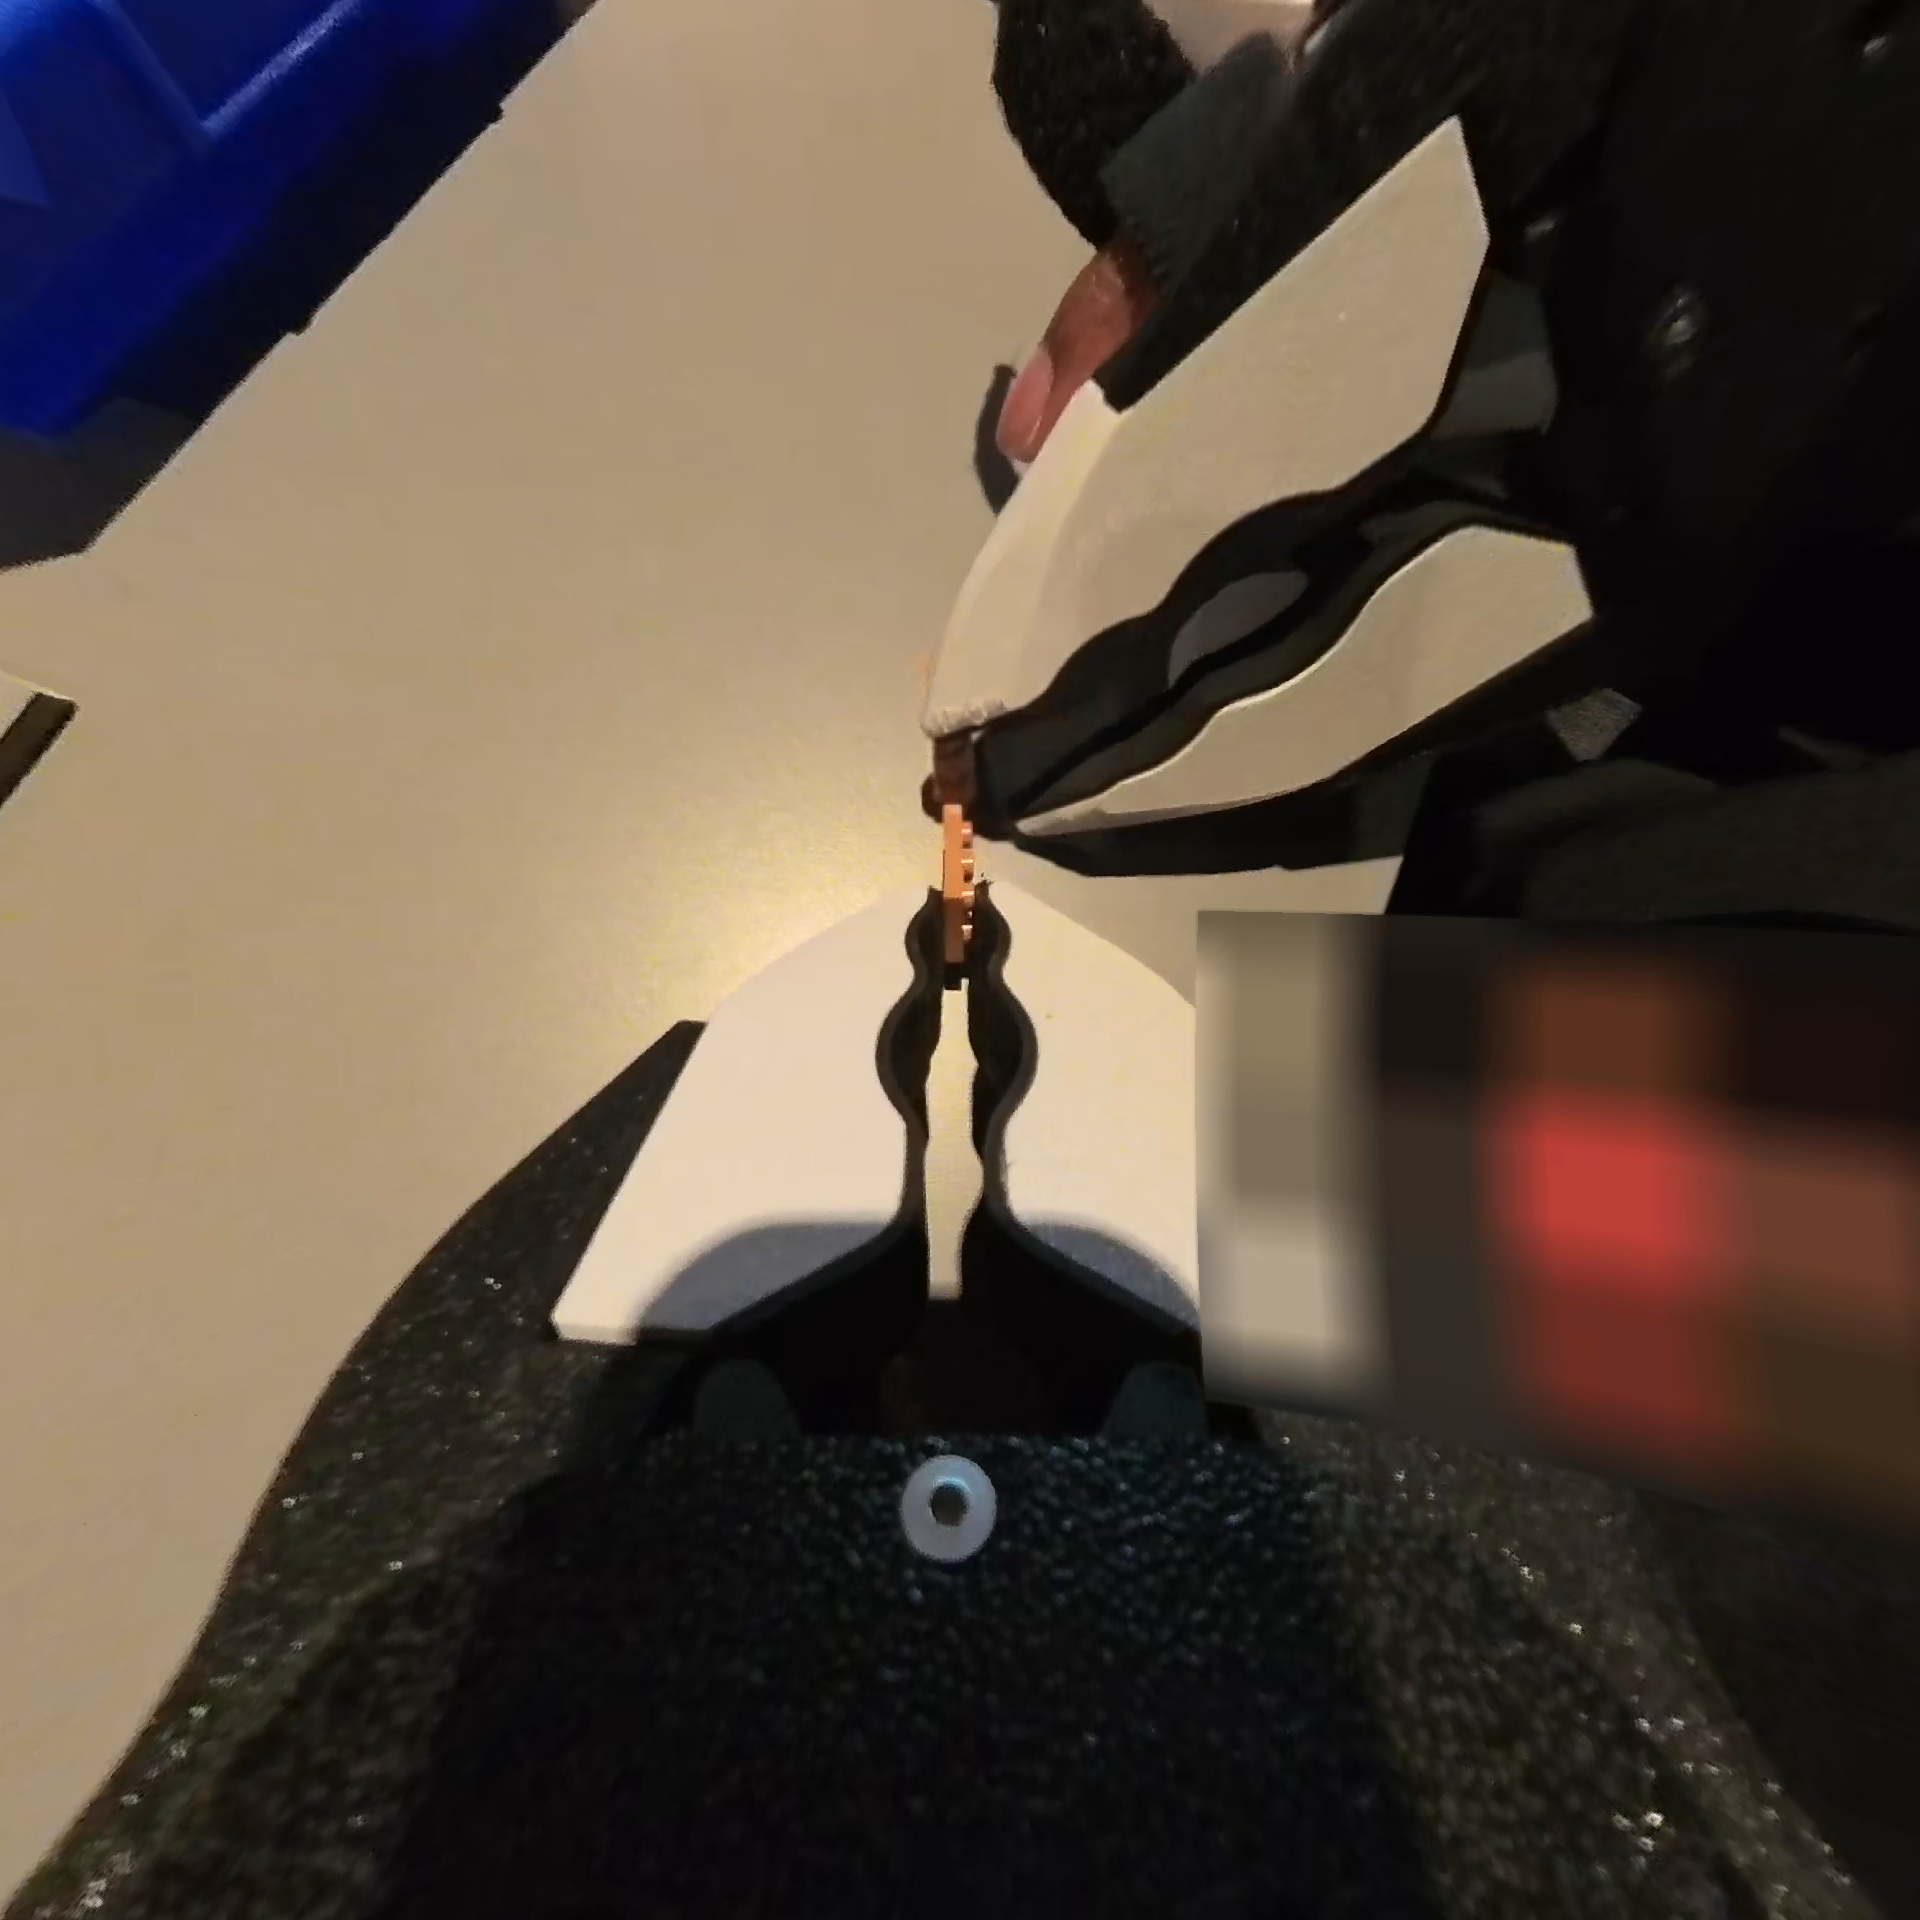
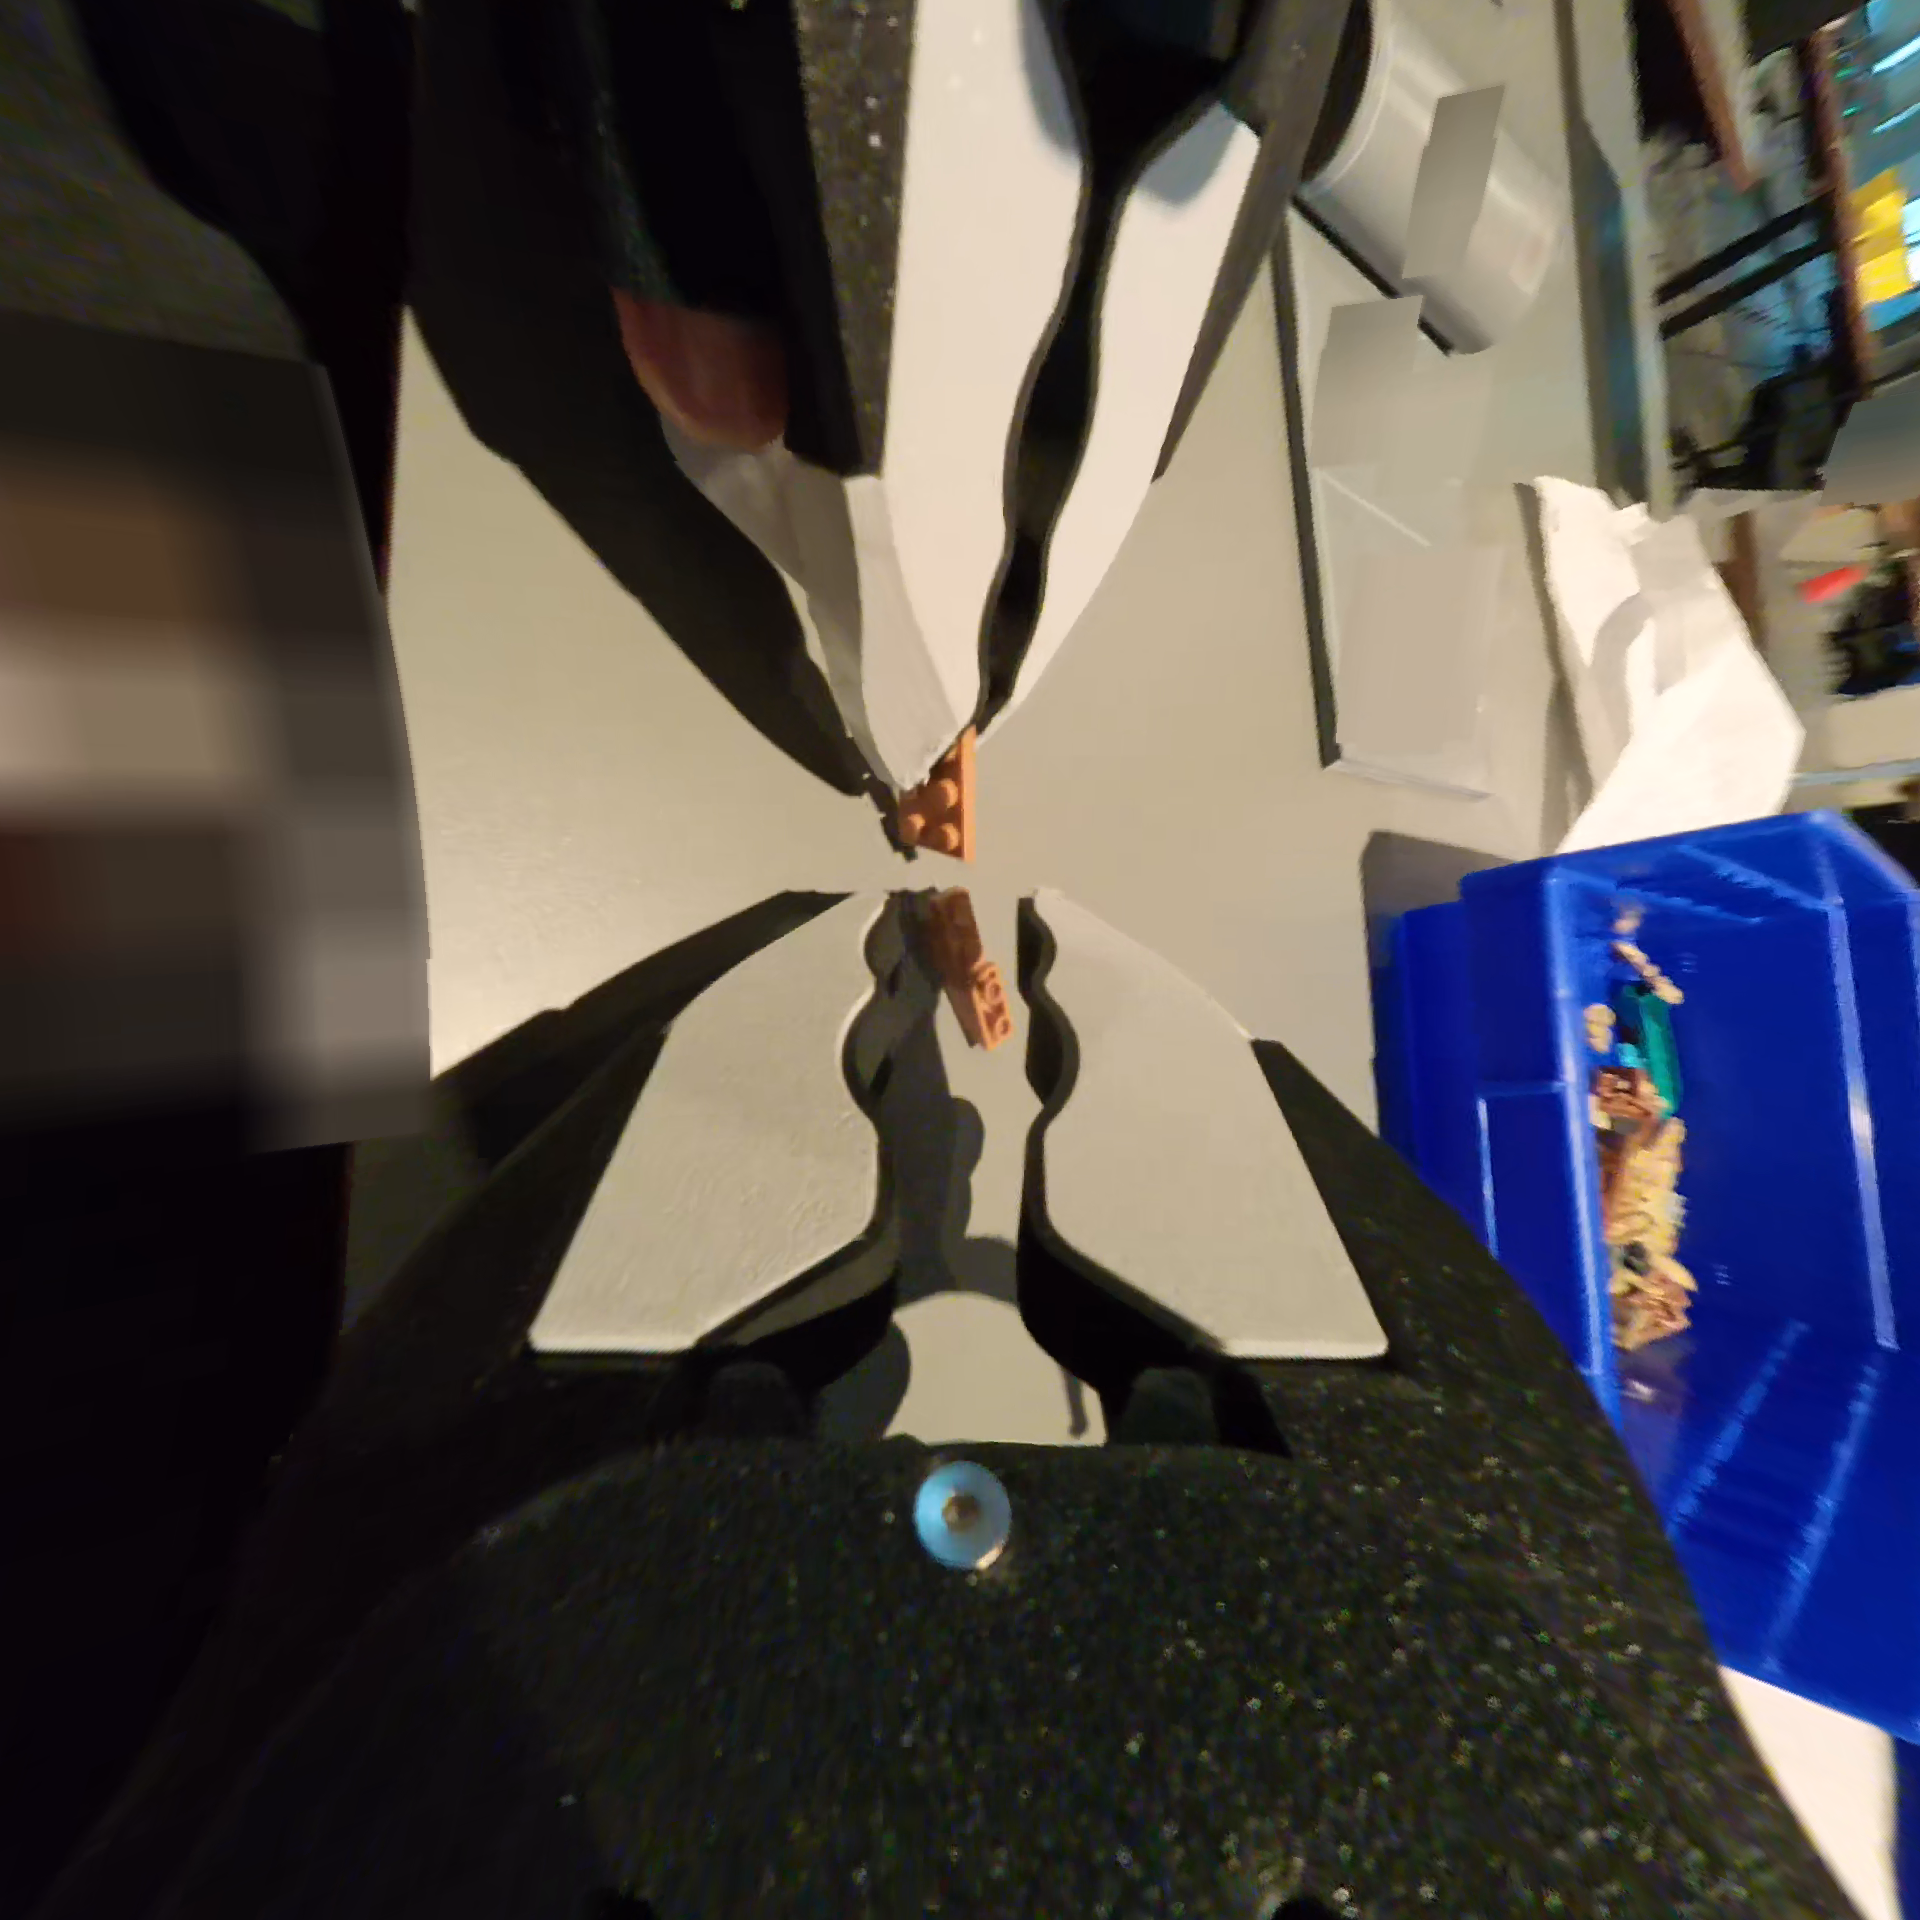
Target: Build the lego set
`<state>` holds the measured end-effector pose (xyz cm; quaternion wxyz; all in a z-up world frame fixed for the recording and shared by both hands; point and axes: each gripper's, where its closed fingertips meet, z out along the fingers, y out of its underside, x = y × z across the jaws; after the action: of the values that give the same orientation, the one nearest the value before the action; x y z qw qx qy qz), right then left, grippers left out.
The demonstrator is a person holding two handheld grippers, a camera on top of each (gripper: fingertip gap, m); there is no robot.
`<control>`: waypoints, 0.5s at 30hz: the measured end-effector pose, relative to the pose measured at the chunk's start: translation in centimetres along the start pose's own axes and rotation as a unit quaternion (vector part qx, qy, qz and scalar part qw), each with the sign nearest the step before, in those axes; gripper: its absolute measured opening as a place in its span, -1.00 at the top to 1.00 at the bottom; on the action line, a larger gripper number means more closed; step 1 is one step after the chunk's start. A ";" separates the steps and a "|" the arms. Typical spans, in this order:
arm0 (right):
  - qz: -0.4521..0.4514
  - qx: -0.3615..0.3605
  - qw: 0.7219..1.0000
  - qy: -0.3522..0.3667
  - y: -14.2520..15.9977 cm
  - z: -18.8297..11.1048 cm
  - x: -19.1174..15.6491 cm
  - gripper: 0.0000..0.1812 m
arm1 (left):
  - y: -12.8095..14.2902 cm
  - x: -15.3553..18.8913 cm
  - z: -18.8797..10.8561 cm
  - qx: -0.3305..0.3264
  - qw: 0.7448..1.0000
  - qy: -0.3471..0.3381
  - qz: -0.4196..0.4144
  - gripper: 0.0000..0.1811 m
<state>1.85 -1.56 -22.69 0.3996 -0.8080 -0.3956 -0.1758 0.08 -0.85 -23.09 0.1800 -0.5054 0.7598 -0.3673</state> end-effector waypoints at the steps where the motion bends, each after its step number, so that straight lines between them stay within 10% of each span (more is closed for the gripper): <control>1: 0.006 0.003 1.000 -0.009 0.0 -0.2 0.1 0.75 | 0.0 -0.1 0.0 0.001 1.000 0.000 0.000 0.96; 15: 0.124 0.027 0.982 -0.139 0.8 0.3 1.7 0.86 | 0.1 -0.4 -0.6 0.015 1.000 -0.003 -0.004 0.96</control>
<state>3.55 -0.71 -22.26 0.3811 -0.8563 -0.3486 -0.0005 -0.21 -0.19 -22.78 0.1883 -0.5068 0.7516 -0.3779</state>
